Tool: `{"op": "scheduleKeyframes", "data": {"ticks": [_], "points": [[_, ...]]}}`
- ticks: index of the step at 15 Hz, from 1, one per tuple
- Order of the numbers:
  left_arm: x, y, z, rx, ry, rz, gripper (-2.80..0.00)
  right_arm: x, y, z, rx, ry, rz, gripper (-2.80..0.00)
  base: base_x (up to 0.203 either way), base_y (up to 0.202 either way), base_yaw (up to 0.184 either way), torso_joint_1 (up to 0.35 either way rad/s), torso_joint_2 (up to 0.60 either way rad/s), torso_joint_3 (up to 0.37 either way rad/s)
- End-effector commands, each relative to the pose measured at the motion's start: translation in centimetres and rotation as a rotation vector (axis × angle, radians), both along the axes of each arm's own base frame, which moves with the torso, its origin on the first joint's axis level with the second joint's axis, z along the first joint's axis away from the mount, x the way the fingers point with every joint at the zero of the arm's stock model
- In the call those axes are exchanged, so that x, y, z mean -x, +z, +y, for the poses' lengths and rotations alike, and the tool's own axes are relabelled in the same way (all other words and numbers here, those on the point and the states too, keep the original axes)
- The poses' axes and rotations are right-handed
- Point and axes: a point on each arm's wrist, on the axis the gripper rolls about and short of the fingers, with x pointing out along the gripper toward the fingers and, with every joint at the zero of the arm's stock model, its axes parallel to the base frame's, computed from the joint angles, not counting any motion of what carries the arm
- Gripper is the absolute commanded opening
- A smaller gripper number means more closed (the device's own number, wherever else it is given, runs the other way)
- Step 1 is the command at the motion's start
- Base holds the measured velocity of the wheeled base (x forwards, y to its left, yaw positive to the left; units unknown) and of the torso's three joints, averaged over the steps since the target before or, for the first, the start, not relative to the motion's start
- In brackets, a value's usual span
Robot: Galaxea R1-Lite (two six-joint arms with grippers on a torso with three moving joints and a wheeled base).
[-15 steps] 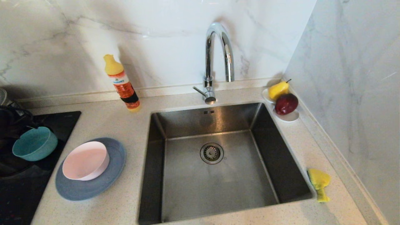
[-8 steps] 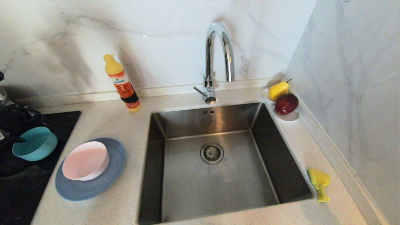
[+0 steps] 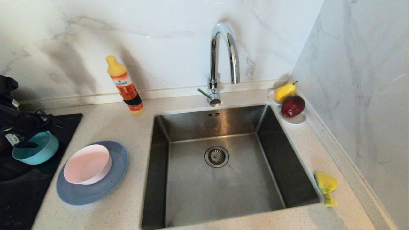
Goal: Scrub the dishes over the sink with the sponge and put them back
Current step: Place the bowl on the bowl
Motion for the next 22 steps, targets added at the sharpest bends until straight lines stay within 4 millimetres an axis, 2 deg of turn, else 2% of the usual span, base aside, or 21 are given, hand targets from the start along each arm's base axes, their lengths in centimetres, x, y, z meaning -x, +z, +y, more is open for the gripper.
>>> {"op": "scheduleKeyframes", "data": {"ticks": [1, 5, 6, 12, 15, 18, 22], "points": [[-0.7, -1.6, 0.2, 0.026, 0.0, 0.035, 0.0, 0.0, 0.0, 0.0, 0.001, 0.0, 0.003, -2.8, 0.0, 0.0, 0.0, 0.0, 0.0, 0.0], [-0.8, -2.5, 0.1, 0.065, -0.004, 0.082, 0.0, 0.0, 0.0, 0.0, 0.001, 0.0, 0.003, -2.8, 0.0, 0.0, 0.0, 0.0, 0.0, 0.0], [-0.7, -2.4, 0.1, 0.065, -0.001, 0.081, -2.8, 0.0, 0.0, 0.0, 0.001, 0.0, 0.003, -2.8, 0.0, 0.0, 0.0, 0.0, 0.0, 0.0], [-0.6, -2.1, -0.1, 0.066, -0.003, 0.086, -2.8, 0.0, 0.0, 0.0, 0.001, 0.0, 0.003, -2.8, 0.0, 0.0, 0.0, 0.0, 0.0, 0.0], [-0.4, -1.0, -0.2, 0.058, -0.001, 0.07, -2.8, 0.0, 0.0, 0.0, 0.001, 0.0, 0.002, -2.8, 0.0, 0.0, 0.0, 0.0, 0.0, 0.0], [0.7, 1.6, -0.9, 0.045, -0.004, 0.05, -2.8, 0.0, 0.0, 0.0, 0.001, 0.0, 0.003, -2.8, 0.0, 0.0, 0.0, 0.0, 0.0, 0.0], [3.6, 6.3, -3.3, 0.003, -0.029, -0.016, -2.8, 0.0, 0.0, 0.0, 0.001, 0.0, 0.003, -2.8, 0.0, 0.0, 0.0, 0.0, 0.0, 0.0]]}}
